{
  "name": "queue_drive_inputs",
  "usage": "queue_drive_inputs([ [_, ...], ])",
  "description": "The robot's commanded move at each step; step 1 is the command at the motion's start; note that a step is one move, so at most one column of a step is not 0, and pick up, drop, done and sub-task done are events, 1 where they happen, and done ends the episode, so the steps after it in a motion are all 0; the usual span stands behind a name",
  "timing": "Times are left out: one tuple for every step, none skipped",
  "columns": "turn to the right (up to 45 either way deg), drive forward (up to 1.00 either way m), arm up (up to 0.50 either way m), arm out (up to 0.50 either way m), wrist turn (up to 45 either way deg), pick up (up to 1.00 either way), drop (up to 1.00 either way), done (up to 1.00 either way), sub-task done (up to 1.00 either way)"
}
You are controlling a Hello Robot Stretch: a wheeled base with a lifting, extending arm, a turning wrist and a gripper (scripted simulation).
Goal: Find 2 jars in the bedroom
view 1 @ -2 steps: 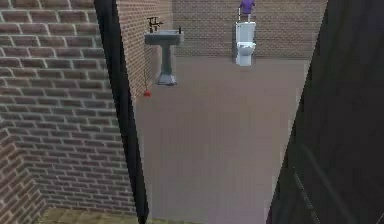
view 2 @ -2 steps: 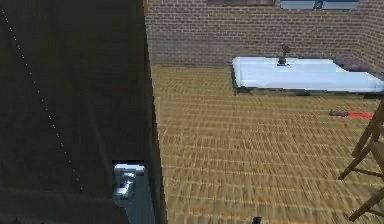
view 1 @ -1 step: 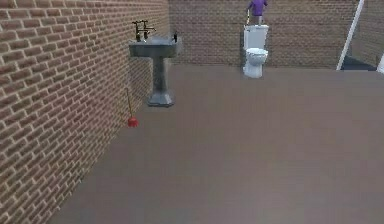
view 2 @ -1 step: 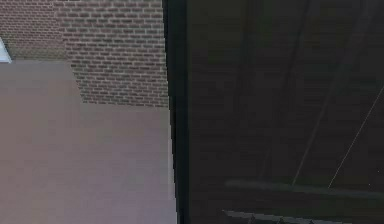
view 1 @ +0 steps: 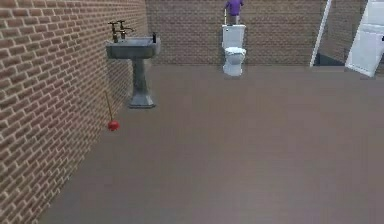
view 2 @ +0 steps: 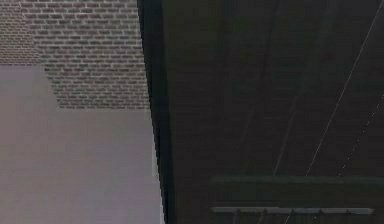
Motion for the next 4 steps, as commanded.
queue_drive_inputs([
  [0.0, 0.15, 0.0, 0.0, 0.0, 0.0, 0.0, 0.0, 0.0],
  [33.0, 0.0, 0.0, 0.0, 0.0, 0.0, 0.0, 0.0, 0.0],
  [0.0, 1.0, 0.0, 0.0, 0.0, 0.0, 0.0, 0.0, 0.0],
  [0.0, 1.0, 0.0, 0.0, 0.0, 0.0, 0.0, 0.0, 0.0],
])
